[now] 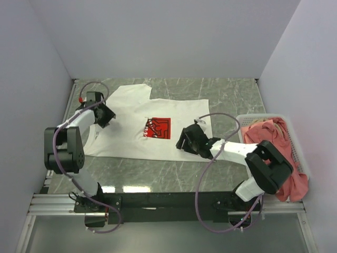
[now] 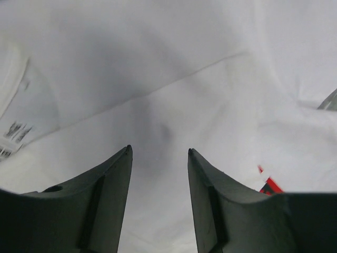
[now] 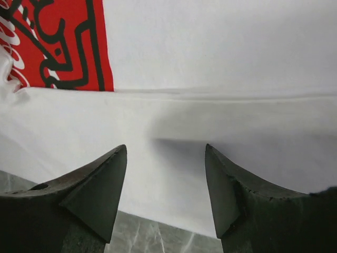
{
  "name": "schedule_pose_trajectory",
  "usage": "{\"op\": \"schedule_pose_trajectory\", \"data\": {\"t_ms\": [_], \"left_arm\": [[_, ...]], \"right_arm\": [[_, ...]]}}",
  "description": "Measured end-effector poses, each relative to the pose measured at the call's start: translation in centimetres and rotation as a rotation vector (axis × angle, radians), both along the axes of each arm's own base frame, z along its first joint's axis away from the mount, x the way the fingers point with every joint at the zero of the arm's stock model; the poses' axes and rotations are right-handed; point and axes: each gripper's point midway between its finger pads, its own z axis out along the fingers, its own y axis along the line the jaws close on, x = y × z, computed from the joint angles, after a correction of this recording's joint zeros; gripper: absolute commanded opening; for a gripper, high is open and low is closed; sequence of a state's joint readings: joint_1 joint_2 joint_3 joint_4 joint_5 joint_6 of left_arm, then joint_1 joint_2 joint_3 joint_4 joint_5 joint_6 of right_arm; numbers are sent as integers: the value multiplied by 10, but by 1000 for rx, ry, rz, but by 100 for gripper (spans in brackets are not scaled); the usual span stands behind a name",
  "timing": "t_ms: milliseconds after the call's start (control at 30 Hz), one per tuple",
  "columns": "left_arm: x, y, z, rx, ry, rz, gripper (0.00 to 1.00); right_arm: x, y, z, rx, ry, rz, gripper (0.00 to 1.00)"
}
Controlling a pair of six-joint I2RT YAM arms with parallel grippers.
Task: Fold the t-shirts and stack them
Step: Fold the tshirt
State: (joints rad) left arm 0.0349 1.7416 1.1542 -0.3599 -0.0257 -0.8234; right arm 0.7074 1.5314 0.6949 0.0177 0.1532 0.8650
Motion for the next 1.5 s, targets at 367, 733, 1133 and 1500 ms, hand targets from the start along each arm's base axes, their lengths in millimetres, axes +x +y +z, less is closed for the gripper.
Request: {"op": "schedule_pose_trajectory", "data": {"t_ms": [367, 733, 1133, 1500], "left_arm": [[-65, -6, -4, -60, -23, 78, 67], [-86, -1, -6, -72, -49, 158, 68], [-120, 16, -36, -73, 2, 321, 72], [-150, 42, -36, -29, -9, 434, 73]], "right_arm": [[-28, -46, 3, -44, 4, -122, 71], [-33, -71, -5, -81, 27, -193, 71], [-41, -76, -6, -37, 41, -245, 72], [-70, -82, -4, 70, 64, -251, 71]]}}
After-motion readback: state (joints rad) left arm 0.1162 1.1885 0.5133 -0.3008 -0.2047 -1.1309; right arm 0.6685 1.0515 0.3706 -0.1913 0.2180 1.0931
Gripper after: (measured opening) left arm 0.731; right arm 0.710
